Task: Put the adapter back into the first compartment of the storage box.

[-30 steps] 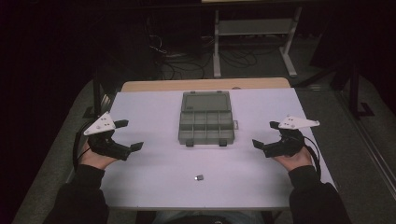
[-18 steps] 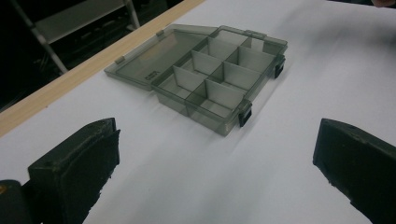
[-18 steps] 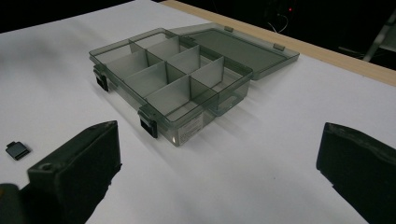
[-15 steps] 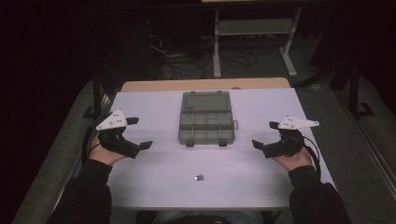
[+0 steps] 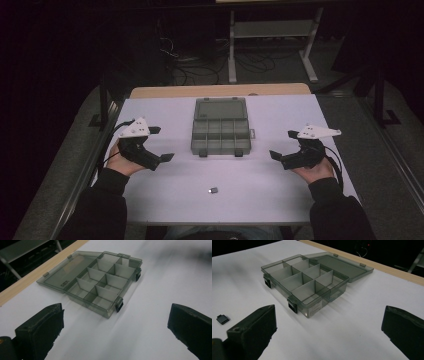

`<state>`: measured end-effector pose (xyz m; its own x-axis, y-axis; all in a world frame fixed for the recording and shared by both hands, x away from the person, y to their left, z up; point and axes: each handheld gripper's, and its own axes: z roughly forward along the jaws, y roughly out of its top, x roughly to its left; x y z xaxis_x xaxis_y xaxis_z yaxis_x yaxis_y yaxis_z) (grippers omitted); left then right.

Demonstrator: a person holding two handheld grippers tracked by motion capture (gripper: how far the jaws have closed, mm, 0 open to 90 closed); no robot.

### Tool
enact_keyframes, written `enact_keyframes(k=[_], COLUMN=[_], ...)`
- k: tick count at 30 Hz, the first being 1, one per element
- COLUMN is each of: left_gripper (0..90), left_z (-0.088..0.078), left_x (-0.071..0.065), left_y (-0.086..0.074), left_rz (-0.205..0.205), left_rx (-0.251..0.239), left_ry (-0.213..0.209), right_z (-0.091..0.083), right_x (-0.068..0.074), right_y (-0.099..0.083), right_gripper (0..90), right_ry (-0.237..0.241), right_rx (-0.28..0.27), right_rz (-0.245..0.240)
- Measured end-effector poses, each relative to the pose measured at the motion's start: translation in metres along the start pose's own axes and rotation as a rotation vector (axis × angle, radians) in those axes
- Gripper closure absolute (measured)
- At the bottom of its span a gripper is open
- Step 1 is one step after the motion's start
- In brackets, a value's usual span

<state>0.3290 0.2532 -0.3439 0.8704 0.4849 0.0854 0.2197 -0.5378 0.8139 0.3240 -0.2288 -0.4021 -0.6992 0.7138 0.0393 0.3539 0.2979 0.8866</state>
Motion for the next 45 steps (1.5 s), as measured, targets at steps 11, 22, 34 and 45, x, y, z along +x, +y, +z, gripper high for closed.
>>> enact_keyframes(k=[11,22,34,45], left_gripper=[0.2,0.1,0.2,0.2], left_z=[0.023,0.038,0.057,0.074], left_x=[-0.013,-0.021,-0.036,-0.045], left_y=[0.009,0.012,0.019,0.02], left_rz=[0.036,0.051,0.096,0.117], left_rx=[0.038,0.059,0.105,0.146], left_ry=[-0.054,-0.093,-0.141,-0.176], right_z=[0.001,0.001,0.003,0.004], right_x=[0.001,0.001,0.001,0.002], right_y=[0.0,0.0,0.0,0.0], right_gripper=[0.0,0.0,0.0,0.0], right_ry=[0.005,0.008,0.018,0.027], right_rx=[0.003,0.006,0.015,0.021], right_rz=[-0.001,-0.002,-0.009,-0.014])
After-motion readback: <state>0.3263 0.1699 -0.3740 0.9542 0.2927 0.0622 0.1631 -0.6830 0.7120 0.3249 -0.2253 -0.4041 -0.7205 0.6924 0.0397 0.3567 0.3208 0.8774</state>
